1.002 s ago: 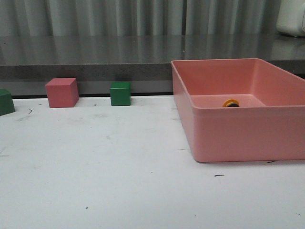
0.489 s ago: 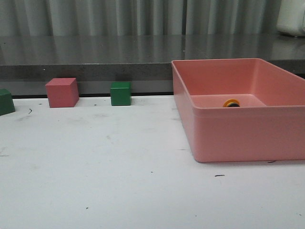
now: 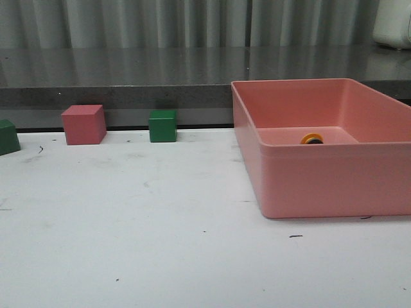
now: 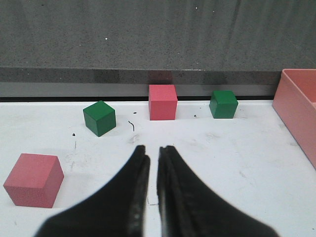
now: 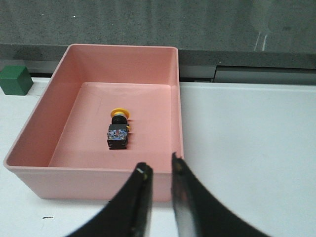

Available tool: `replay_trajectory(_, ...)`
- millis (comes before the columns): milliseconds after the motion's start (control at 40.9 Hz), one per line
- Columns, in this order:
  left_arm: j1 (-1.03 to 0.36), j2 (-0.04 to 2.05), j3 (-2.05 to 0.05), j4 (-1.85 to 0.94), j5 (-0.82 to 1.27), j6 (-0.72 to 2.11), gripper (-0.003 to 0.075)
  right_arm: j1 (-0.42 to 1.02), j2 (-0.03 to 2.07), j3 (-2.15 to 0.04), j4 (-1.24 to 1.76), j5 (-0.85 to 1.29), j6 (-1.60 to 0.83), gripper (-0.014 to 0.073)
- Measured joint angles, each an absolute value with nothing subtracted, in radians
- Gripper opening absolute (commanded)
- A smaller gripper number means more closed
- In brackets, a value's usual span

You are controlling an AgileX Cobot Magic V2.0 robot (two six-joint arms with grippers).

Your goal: Place and stand button with both arms

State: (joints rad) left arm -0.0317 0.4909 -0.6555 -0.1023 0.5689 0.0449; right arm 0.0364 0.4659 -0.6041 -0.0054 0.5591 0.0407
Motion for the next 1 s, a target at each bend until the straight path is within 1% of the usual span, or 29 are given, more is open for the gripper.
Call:
replay_trajectory(24, -0.032, 0.491, -0.656, -0.102, 0.569, 0.045, 0.0352, 0.036, 0.466, -0.604, -0.005, 0.559, 0.041, 0.0472)
replay_trajectory(73, -0.032, 0.491, -0.656, -0.102, 0.569, 0.045, 0.0424, 0.036, 0.466, -0.604, -0.005, 0.559, 0.041, 0.0545)
replay_trajectory(98, -0.032, 0.491, -0.656, -0.102, 0.567, 0.045, 0.0458, 0.036, 0.466, -0.604, -0.005, 0.559, 0.041, 0.0566)
replay_trajectory(147, -0.032, 0.491, -0.656, -0.102, 0.562, 0.045, 0.0488, 0.036, 0.466, -0.604, -0.005, 0.559, 0.041, 0.0596)
replay_trajectory(415, -0.034, 0.491, -0.656, -0.117, 0.553, 0.045, 0.0442, 0.036, 0.466, -0.575, -0.005, 0.568, 0.041, 0.0594)
replay_trajectory(586, -0.095, 0.491, -0.656, -0.131, 0.553, 0.045, 0.0439, 0.036, 0.487, -0.624, 0.016, 0.618, 0.041, 0.0594)
replay_trajectory(709, -0.161, 0.491, -0.656, -0.133, 0.553, 0.045, 0.0439, 0.041, 0.547, -0.688, 0.040, 0.684, 0.033, 0.0594)
replay_trajectory(806, -0.210, 0.491, -0.656, -0.134, 0.553, 0.045, 0.0439, 0.075, 0.622, -0.741, 0.072, 0.738, 0.000, 0.0594)
replay_trajectory(1002, -0.233, 0.491, -0.656, -0.135, 0.553, 0.045, 0.0439, 0.166, 0.801, -0.860, 0.095, 0.824, -0.028, 0.0594)
